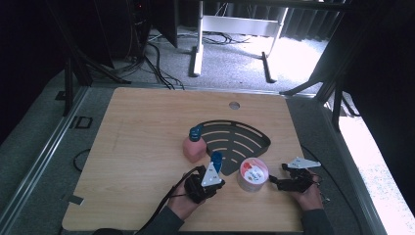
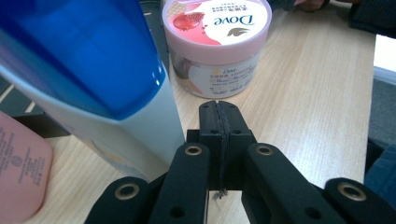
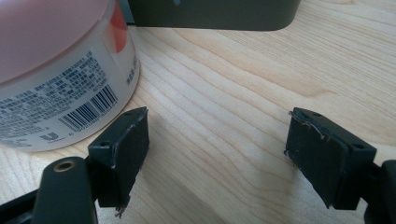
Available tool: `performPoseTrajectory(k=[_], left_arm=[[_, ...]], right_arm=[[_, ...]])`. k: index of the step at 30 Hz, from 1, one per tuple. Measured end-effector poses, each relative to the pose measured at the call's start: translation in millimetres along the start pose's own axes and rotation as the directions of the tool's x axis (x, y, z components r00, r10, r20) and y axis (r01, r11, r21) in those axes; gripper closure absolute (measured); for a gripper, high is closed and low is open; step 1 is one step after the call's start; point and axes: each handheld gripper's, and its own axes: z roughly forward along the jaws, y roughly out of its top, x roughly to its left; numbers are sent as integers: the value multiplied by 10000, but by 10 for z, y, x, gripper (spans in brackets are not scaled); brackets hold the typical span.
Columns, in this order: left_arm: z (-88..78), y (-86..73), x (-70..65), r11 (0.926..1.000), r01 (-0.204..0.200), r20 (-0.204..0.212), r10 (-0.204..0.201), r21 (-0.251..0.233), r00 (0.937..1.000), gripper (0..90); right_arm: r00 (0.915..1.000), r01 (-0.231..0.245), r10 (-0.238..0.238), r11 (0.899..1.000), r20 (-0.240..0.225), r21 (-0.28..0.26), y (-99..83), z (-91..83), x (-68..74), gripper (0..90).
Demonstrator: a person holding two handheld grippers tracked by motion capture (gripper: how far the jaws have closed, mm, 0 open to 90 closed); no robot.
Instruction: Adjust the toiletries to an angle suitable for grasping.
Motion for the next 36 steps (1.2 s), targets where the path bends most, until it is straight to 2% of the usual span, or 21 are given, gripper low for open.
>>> performPoseTrajectory(k=[3,17,26,32,36], left_arm=[[5,-28,20,9999,31,-63,-30,160,10000,897],[-6,-127,148,9989,384,-507,-370,266,9980,897],[101,-208,208,9977,527,-772,-492,436,9958,898],[158,-206,191,9992,400,-508,-398,31,9979,898],[234,-205,195,9993,376,-509,-374,27,9980,897]], right_arm=[[10000,0,0,10000,0,-2,0,0,0,210],[10000,-2,2,10000,-1,-1,0,0,0,210],[10000,0,0,10000,-2,-2,0,0,-1,210],[10000,0,0,10000,-1,-1,0,0,0,210],[10000,1,-1,10000,-3,-1,0,0,0,210]])
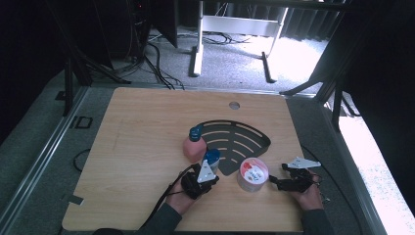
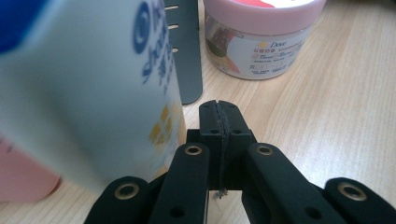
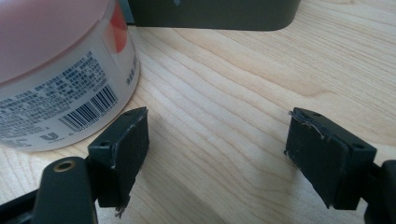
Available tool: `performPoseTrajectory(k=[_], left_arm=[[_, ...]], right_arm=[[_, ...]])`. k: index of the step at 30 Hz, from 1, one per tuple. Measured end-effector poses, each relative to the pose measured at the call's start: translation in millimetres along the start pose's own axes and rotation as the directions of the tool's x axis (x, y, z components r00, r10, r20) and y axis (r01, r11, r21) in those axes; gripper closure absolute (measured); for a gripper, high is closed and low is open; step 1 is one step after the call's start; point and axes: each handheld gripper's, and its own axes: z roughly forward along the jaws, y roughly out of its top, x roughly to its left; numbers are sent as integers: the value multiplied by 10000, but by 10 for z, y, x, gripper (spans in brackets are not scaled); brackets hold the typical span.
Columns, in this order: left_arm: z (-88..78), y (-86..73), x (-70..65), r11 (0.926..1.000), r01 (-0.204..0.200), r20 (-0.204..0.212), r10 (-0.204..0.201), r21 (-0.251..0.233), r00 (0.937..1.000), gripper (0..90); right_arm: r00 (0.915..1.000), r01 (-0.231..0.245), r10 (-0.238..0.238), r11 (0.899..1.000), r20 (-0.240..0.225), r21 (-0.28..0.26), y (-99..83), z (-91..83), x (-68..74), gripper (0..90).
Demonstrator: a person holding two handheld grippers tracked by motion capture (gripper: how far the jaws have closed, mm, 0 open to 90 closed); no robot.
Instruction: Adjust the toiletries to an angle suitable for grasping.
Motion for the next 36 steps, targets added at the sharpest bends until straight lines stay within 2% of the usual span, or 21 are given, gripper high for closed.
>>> performPoseTrajectory(k=[5,14,32,34,35,36], left_arm=[[50,-10,9,9999,-8,-284,3,-169,9996,896],[89,-37,27,10000,-4,-623,3,-15,9981,896],[132,-91,190,9969,779,-1257,-759,112,9892,895],[119,-79,172,9979,649,-1155,-648,-25,9912,894],[114,-65,147,9986,512,-1057,-523,-127,9930,891],[120,-43,119,9994,317,-1129,-327,-100,9931,889]], right_arm=[[10000,3,-3,10000,-6,2,0,0,0,209],[10000,6,-6,10000,-7,5,0,0,0,209],[10000,-5,5,10000,-5,11,0,-1,1,209],[10000,-7,7,10000,-6,11,0,-1,1,209],[10000,-5,5,10000,-6,11,0,-1,1,209],[10000,-4,4,10000,-5,10,0,-1,1,209]])
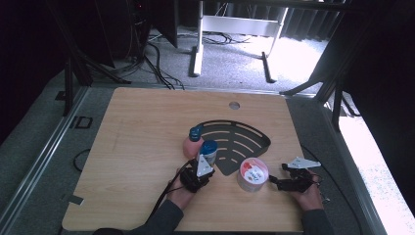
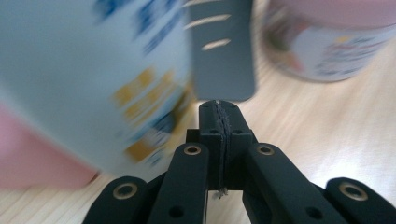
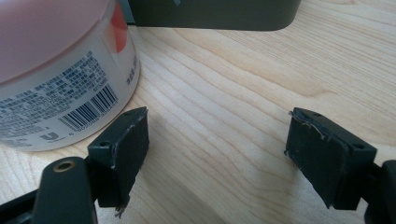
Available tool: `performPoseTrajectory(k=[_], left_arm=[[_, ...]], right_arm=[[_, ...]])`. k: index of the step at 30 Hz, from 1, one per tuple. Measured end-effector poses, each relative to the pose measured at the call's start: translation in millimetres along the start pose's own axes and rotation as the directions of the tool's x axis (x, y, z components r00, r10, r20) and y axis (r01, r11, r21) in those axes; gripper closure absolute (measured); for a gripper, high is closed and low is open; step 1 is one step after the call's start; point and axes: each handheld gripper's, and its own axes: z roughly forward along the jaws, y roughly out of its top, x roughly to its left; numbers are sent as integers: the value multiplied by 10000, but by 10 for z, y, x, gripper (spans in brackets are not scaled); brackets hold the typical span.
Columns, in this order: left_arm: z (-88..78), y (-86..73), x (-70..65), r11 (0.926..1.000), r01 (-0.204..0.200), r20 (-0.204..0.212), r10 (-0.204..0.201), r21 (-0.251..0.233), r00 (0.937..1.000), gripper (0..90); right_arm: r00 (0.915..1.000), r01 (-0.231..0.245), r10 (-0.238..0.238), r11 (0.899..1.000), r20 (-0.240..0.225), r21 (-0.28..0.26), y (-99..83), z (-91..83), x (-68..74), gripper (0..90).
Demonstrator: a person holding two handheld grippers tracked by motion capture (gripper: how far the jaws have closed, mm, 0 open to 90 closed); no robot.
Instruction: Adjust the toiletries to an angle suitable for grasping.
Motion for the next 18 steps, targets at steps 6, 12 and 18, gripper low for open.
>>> performPoseTrajectory(k=[6,12,18], left_arm=[[142,72,-111,9987,-499,-38,499,32,9987,891],[203,26,-24,9995,-323,-448,322,-20,9985,896],[214,-20,70,9999,-16,-507,24,160,9987,896]], right_arm=[[10000,-18,18,10000,34,-2,-3,-3,3,209],[10000,-19,19,10000,34,-3,-4,-3,2,209],[10000,-26,26,10000,36,4,-4,-4,3,209]])
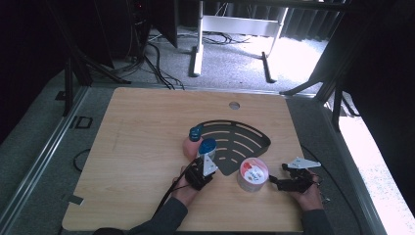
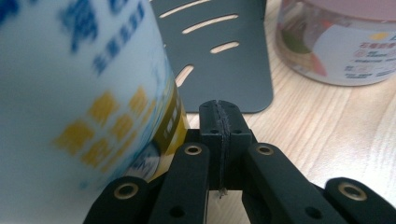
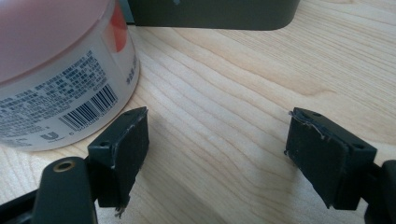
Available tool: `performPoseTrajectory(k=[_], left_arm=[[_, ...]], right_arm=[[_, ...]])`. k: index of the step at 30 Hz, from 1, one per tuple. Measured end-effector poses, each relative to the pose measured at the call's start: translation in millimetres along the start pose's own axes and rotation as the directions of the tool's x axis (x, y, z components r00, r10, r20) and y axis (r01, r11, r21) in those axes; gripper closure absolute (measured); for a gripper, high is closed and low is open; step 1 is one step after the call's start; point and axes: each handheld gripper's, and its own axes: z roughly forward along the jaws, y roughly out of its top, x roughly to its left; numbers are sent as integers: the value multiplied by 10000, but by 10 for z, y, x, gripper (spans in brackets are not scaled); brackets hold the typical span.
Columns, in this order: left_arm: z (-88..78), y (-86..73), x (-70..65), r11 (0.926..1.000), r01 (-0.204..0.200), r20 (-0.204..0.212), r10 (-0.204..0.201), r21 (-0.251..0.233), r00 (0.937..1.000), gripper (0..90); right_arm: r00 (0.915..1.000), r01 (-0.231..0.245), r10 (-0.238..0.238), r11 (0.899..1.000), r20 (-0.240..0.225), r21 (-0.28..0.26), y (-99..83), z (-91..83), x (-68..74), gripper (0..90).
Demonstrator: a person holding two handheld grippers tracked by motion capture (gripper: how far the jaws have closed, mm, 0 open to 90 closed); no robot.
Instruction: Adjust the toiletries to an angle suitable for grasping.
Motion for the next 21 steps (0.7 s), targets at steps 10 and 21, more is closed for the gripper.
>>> performPoseTrajectory(k=[10,21], left_arm=[[28,-22,127,9992,399,-296,-397,71,9988,896],[40,-31,255,9972,735,-375,-729,157,9966,896]], right_arm=[[10000,-1,1,10000,1,-1,0,0,0,209],[10000,3,-3,10000,-5,-9,0,0,-2,209]])
